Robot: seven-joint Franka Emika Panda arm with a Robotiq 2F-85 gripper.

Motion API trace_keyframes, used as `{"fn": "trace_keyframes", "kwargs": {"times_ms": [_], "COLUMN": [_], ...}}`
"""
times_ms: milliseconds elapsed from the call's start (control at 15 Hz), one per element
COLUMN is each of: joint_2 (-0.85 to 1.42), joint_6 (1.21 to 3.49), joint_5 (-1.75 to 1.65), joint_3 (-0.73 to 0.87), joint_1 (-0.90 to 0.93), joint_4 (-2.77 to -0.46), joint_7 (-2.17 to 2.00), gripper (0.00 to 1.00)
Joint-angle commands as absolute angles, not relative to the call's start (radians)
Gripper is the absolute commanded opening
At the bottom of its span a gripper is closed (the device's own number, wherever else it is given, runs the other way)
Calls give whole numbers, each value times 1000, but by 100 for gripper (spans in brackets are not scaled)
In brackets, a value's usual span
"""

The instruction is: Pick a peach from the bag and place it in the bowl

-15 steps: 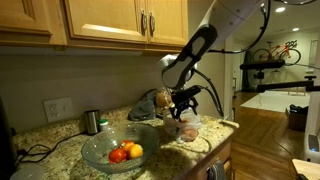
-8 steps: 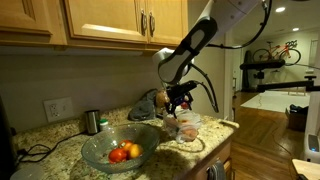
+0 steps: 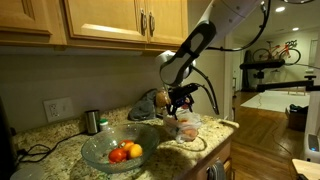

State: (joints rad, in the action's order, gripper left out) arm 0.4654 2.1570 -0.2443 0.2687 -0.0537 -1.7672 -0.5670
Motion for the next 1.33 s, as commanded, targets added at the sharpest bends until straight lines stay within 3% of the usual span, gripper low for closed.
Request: {"fn": "trace_keyframes", "kwargs": {"times_ms": [0,1267], "joint_2": [479,517], "joint_6": [2223,2240], "joint_5": [-211,-98], "joint_3": [256,252], "joint_1": [-91,-112], "joint_4": [-1775,-1775], "joint_7": [-512,-434], "gripper": [100,100]}}
